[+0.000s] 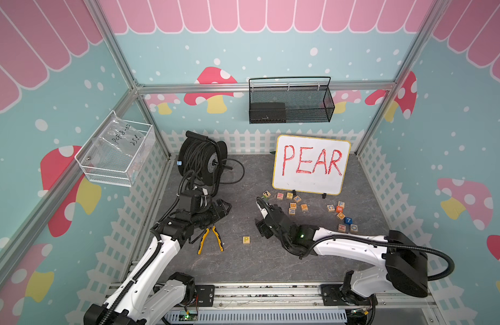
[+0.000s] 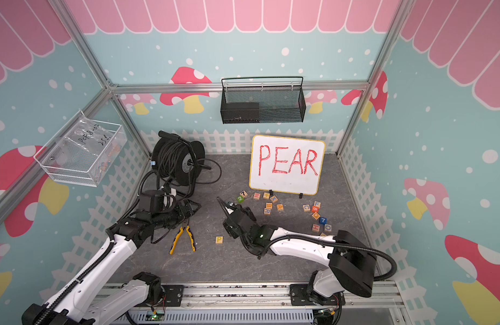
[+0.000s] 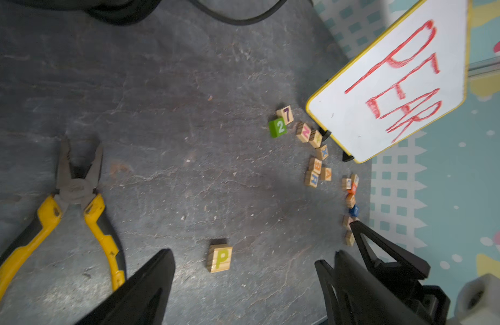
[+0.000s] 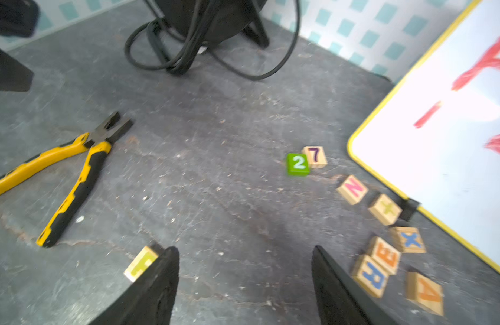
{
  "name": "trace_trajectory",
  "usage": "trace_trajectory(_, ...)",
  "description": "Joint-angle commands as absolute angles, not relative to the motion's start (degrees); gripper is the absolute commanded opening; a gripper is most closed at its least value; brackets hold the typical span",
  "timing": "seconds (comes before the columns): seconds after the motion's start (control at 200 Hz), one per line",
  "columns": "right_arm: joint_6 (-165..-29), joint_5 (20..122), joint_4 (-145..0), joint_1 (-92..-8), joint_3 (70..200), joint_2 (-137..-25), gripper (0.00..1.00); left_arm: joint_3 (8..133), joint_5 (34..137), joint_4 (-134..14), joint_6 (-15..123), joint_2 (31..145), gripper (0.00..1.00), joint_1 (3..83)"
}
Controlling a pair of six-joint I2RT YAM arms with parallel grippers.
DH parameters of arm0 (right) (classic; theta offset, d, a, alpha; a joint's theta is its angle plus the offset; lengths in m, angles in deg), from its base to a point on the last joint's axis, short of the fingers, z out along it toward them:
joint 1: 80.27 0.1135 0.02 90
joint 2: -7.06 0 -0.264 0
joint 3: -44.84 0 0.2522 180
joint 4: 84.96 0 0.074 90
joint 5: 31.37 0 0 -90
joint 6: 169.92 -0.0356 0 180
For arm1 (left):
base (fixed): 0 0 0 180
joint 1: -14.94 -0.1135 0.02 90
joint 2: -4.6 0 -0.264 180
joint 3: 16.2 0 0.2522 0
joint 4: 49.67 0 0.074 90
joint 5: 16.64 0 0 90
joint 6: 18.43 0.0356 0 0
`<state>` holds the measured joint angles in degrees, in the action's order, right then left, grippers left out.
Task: Spell the uppercase word “pear” with letter blocks
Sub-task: Place the letter block at the center of the board, then pick up the letter block from the center of the board.
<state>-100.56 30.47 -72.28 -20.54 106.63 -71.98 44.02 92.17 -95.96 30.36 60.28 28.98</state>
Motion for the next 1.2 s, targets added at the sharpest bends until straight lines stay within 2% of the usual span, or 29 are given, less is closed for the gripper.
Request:
trace_trajectory(0.0, -104.6, 25.5, -68.6, -24.4, 104.1, -66.5, 0.8, 48.6, 94.6, -99.0, 36.1, 62.6, 1.0, 29.5)
trace_trajectory(0.215, -109.7, 30.9, -65.5, -36.7, 98.7, -56.2, 0.87, 58.3, 93.3, -101.3, 41.3, 67.8, 1.0, 34.6)
trace_trajectory(0.35, -111.2, 32.2, -62.4, -41.8, 98.9, -54.6, 0.94, 67.0, 90.6, -103.7, 44.1, 73.6, 1.0, 38.2)
trace_trajectory(0.41, -111.0, 33.0, -61.0, -43.8, 100.2, -55.3, 0.95, 71.2, 88.9, -105.6, 45.8, 75.3, 1.0, 40.9)
trace_trajectory(0.526, -110.6, 33.5, -60.3, -45.4, 102.2, -57.3, 0.96, 74.4, 77.6, -106.7, 45.6, 75.7, 1.0, 44.4)
trace_trajectory(0.616, -111.2, 35.4, -61.4, -47.2, 103.2, -59.6, 0.96, 71.2, 75.6, -102.1, 44.9, 74.7, 1.0, 44.5)
trace_trajectory(0.771, -111.5, 39.6, -63.2, -49.6, 105.4, -64.4, 0.93, 78.2, 69.8, -111.7, 48.3, 75.5, 1.0, 49.0)
trace_trajectory(0.871, -111.8, 41.0, -63.9, -50.5, 107.3, -68.3, 0.92, 80.1, 67.4, -112.3, 49.9, 73.7, 1.0, 50.9)
trace_trajectory(0.991, -112.2, 43.9, -64.2, -51.1, 109.8, -73.3, 0.85, 78.9, 67.8, -108.1, 50.5, 71.7, 1.0, 50.6)
trace_trajectory(1.136, -113.0, 45.2, -64.1, -51.2, 112.2, -78.4, 0.81, 73.7, 84.4, -101.8, 45.4, 71.5, 1.0, 46.7)
trace_trajectory(1.196, -113.4, 45.3, -64.2, -51.2, 112.9, -80.1, 0.79, 74.1, 87.0, -102.7, 42.7, 72.5, 1.0, 46.3)
